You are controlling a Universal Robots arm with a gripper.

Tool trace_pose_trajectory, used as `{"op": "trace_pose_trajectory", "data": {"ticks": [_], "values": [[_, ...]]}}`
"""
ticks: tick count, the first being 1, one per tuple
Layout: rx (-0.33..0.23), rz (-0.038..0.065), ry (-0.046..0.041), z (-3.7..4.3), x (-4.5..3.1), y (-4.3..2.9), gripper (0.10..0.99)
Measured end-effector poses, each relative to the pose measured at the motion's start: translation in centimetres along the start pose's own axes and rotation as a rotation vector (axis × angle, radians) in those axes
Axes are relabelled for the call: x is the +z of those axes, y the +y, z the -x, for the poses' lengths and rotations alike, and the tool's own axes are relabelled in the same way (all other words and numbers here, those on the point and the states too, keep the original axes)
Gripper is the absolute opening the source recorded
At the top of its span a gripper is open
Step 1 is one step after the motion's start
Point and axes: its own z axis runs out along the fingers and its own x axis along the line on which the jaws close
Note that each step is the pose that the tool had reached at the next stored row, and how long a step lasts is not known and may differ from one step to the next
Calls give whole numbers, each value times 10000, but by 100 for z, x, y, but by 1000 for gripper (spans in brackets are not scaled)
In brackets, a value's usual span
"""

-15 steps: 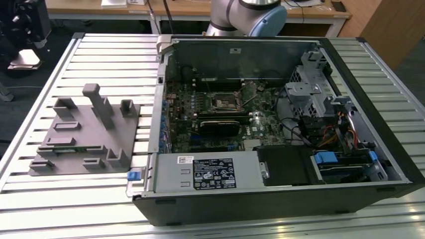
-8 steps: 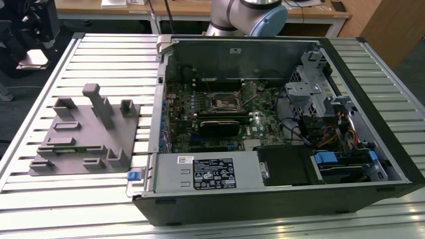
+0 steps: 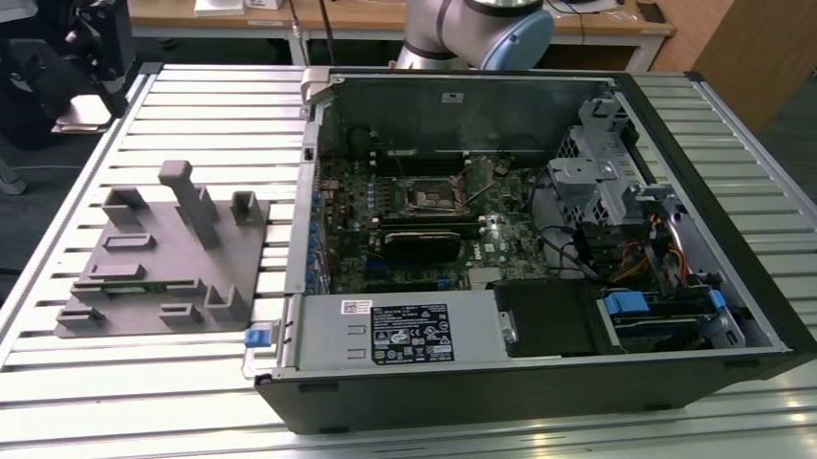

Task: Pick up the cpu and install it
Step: 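Pick up the cpu and move it towards the insertion slot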

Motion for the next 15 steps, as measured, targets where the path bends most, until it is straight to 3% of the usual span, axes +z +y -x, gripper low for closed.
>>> {"op": "trace_pose_trajectory", "data": {"ticks": [7, 15], "values": [[0, 0, 6, 170, 0, 5, 533], [0, 0, 10, 429, 2, 13, 533]]}}
